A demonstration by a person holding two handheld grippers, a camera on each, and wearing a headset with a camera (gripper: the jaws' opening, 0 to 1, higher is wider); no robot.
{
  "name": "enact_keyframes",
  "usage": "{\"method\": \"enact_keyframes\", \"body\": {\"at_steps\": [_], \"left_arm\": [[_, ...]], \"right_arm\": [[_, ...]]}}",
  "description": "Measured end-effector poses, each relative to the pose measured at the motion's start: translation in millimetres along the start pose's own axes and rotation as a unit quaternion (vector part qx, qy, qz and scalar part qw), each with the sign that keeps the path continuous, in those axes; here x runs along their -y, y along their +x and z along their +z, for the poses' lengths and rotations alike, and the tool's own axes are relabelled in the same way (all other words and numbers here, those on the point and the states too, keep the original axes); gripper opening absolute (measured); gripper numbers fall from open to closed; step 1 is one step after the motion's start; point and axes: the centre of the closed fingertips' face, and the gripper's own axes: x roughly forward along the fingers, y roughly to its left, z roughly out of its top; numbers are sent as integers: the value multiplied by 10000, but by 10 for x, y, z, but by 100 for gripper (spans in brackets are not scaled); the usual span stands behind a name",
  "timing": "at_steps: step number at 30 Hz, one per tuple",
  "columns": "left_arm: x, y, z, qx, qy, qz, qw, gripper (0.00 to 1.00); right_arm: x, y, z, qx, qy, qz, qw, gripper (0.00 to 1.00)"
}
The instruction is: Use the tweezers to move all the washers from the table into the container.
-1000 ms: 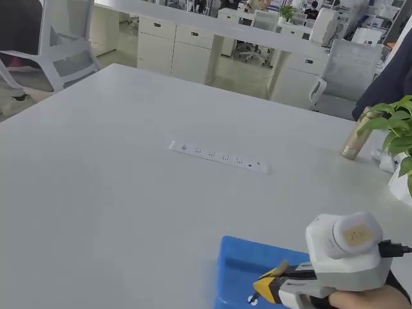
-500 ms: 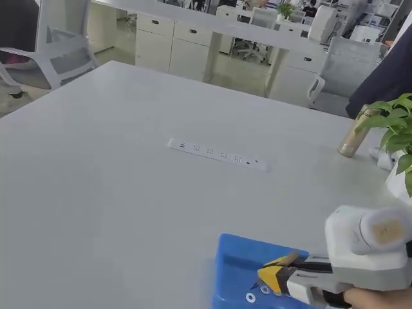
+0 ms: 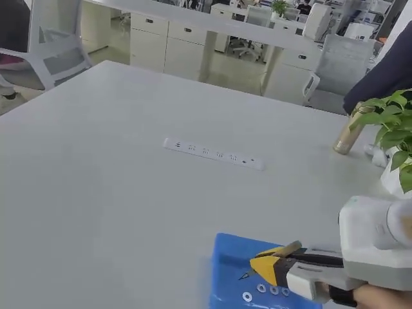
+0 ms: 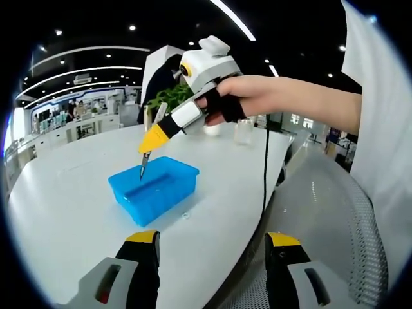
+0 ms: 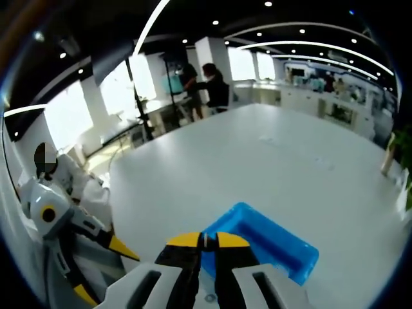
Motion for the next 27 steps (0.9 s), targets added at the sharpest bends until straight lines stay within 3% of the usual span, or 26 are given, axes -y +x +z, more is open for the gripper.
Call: {"method": "enact_keyframes", "body": {"at_steps": [12, 27], "left_arm": [[18, 5, -14, -48, 7, -43, 10000, 66], [9, -2, 0, -7, 20, -9, 10000, 66]], "right_arm": [[-96, -47, -246, -33, 405, 54, 9992, 3], [-33, -131, -565, -252, 680, -204, 9972, 3]]}}
